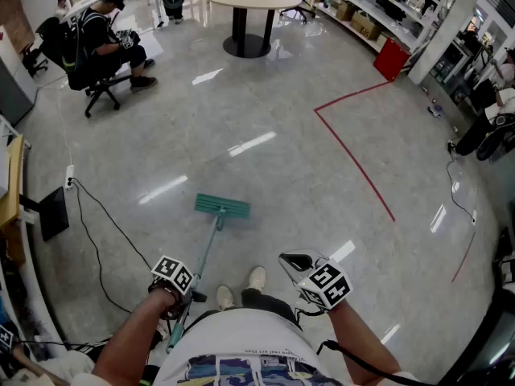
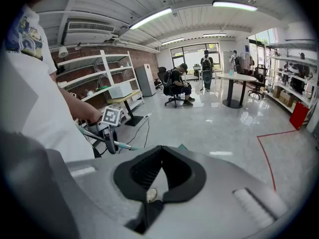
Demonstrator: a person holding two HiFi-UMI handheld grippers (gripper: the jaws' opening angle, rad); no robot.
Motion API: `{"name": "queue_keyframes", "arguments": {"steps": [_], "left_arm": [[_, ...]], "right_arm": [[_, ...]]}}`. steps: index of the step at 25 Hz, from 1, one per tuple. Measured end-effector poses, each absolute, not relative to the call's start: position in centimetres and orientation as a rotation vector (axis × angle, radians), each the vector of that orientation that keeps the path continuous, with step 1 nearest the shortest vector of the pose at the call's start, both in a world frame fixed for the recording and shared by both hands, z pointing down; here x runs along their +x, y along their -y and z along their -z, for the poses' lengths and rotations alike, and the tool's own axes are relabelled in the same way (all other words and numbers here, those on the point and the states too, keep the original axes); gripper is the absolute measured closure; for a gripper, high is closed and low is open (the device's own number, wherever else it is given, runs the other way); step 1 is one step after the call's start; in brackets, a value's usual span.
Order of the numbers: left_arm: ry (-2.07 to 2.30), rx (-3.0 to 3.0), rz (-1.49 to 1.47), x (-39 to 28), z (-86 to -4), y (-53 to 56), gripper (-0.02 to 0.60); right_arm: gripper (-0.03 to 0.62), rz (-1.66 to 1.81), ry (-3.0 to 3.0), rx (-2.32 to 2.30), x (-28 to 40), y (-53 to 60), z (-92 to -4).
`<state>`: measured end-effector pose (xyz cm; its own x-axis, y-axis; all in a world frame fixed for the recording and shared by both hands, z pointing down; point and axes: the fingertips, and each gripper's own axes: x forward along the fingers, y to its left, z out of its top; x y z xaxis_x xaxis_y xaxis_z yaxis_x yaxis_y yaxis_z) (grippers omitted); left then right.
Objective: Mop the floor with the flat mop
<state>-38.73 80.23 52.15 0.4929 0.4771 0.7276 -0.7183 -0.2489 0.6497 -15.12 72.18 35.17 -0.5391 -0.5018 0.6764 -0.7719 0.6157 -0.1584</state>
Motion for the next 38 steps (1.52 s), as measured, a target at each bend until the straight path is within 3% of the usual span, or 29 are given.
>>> {"name": "queue_keyframes", "arguments": {"steps": [9,23,30,38], "left_arm": [[0.189,1.438,-1.147,-41.0,-53.2,-82.5,0.377],[0.151,1.481,-1.205,-39.2,-52.9,-81.3,0.377],[0.153,1.465,-1.252,-35.8,-52.5,-75.4,0.377],[0.199,1.486,-1.263,-26.8,-50.7,-63.1,0.376]], "right_arm": [[0.591,-0.63,2.264,1.005,-18.9,-74.3,-34.7],[0.591,-0.65,2.237,1.078,-17.0,-73.7,-34.2],[0.566,-0.67,2.266,1.221,-12.4,-67.1,-34.5],[0.572,-0.673,2.216,1.145,-6.8,-55.8,-36.5]]}}
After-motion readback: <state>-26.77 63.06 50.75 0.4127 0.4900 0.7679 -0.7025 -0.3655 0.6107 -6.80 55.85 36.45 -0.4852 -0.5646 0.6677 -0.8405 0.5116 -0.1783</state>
